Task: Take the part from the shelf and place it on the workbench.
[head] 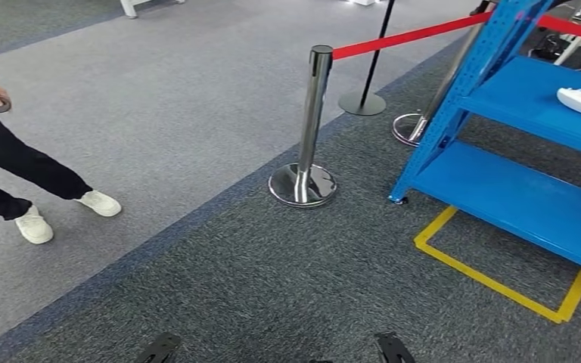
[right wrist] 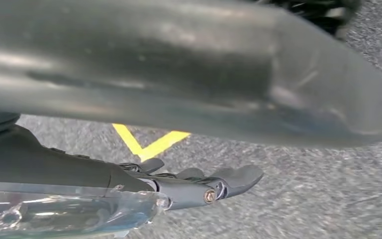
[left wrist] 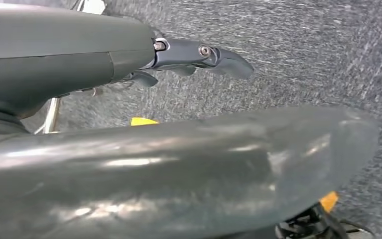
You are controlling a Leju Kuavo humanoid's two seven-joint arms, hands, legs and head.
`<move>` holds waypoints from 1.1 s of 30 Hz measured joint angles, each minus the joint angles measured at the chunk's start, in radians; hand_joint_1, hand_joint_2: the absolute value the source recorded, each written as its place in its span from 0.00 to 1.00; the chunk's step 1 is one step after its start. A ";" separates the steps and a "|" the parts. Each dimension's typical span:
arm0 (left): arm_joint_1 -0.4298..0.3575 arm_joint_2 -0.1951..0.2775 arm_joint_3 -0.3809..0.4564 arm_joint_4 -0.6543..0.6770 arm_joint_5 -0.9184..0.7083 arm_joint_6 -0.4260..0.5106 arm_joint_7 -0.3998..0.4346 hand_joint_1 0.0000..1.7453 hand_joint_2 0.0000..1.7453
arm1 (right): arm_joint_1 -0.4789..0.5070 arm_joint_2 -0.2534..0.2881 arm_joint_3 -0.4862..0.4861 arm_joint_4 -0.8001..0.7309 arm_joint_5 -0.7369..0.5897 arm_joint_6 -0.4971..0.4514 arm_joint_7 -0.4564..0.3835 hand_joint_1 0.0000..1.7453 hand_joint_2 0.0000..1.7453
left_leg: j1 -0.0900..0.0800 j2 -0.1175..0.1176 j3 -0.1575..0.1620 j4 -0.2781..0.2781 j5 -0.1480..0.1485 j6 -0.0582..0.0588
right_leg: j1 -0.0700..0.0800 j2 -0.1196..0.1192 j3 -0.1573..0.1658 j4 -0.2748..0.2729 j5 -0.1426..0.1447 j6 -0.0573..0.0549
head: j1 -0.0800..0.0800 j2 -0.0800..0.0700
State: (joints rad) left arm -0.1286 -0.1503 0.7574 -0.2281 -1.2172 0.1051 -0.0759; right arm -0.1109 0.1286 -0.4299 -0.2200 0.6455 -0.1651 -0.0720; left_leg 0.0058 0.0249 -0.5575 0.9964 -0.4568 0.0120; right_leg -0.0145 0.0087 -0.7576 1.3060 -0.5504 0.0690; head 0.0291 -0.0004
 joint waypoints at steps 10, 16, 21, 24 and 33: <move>-0.001 0.000 0.000 0.000 0.003 0.001 0.000 0.00 0.00 | 0.000 0.002 -0.010 0.000 0.005 -0.003 0.002 0.00 0.00 | -0.008 0.071 0.021 0.005 -0.024 -0.038 | 0.010 -0.040 0.158 -0.276 0.116 -0.042 | -0.004 0.000; 0.004 0.000 0.001 0.000 0.006 0.002 0.000 0.00 0.00 | -0.003 0.005 -0.014 0.001 0.005 0.000 0.005 0.00 0.00 | -0.004 -0.018 -0.127 0.300 -0.155 -0.053 | 0.003 0.036 0.153 -0.279 0.124 -0.057 | -0.014 0.000; 0.002 0.000 0.001 0.000 0.007 0.002 0.001 0.00 0.00 | -0.002 0.006 -0.016 0.001 0.005 0.002 0.006 0.00 0.00 | 0.005 -0.089 -0.020 0.049 -0.007 -0.042 | 0.003 0.104 0.148 -0.275 0.130 -0.043 | -0.016 0.000; 0.001 0.000 0.001 0.000 0.008 0.002 0.003 0.00 0.00 | 0.001 0.006 -0.017 0.001 0.005 0.005 0.009 0.00 0.00 | 0.005 -0.093 -0.003 0.008 -0.004 -0.027 | 0.001 0.134 0.137 -0.282 0.137 -0.023 | -0.019 0.000; 0.001 0.002 0.001 0.000 0.007 -0.001 0.007 0.00 0.00 | 0.005 0.007 -0.017 0.002 0.006 0.014 0.022 0.00 0.00 | -0.003 0.023 0.002 0.000 -0.002 0.003 | 0.006 -0.004 0.028 -0.032 0.020 -0.003 | -0.003 0.000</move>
State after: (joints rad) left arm -0.1277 -0.1487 0.7588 -0.2281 -1.2101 0.1040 -0.0691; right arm -0.1055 0.1354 -0.4473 -0.2182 0.6518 -0.1512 -0.0496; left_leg 0.0031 0.0484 -0.5553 0.9961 -0.4589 0.0154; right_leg -0.0080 0.0043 -0.7300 1.2743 -0.5308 0.0661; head 0.0264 -0.0004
